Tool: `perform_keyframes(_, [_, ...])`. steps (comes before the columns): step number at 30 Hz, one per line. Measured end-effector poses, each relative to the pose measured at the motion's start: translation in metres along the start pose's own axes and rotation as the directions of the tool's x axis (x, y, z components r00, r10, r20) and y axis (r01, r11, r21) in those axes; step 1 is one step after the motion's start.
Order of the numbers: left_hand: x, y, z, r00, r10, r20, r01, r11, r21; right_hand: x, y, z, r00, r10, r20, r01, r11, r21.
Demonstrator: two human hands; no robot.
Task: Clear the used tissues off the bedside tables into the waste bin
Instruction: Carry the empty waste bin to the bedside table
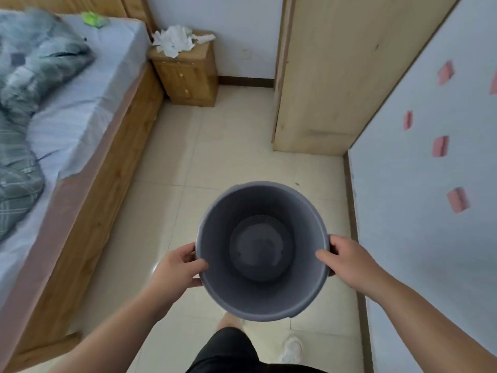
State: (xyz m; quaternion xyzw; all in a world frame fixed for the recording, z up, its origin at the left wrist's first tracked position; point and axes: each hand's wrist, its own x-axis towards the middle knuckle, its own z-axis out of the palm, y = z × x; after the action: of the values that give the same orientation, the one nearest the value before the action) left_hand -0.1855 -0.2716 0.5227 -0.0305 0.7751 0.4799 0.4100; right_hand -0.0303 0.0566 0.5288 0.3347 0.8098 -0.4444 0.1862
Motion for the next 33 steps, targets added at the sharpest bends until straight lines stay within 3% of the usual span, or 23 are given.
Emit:
perform_keyframes(5, [0.028, -0.006, -0.087, 0.992, -0.074, -0.101, 0.063, 0.992, -0.105, 0.07, -0.093, 0.045, 0.996, -0.057, 0.071, 0.065, 0.992, -0.106])
perform_keyframes(8, [0.046, 0.013, -0.131, 0.991, -0.068, -0.116, 0.053, 0.99, -0.13, 0.099, -0.14, 0.05, 0.992, -0.087, 0.092, 0.094, 0.992, -0.084])
perform_keyframes(19, [0.172, 0.112, -0.22, 0.982, -0.061, -0.18, 0.031, 0.986, -0.164, 0.251, -0.265, 0.01, 0.971, -0.183, 0.156, 0.184, 0.983, 0.006])
perform_keyframes(25, [0.25, 0.18, -0.267, 0.964, -0.126, -0.232, 0.075, 0.974, -0.216, 0.36, -0.35, -0.019, 0.953, -0.199, 0.227, 0.214, 0.976, -0.044])
perform_keyframes(33, [0.353, 0.258, -0.336, 0.934, -0.112, -0.34, 0.003, 0.953, -0.303, 0.496, -0.486, -0.054, 0.932, -0.277, 0.236, 0.3, 0.951, -0.07])
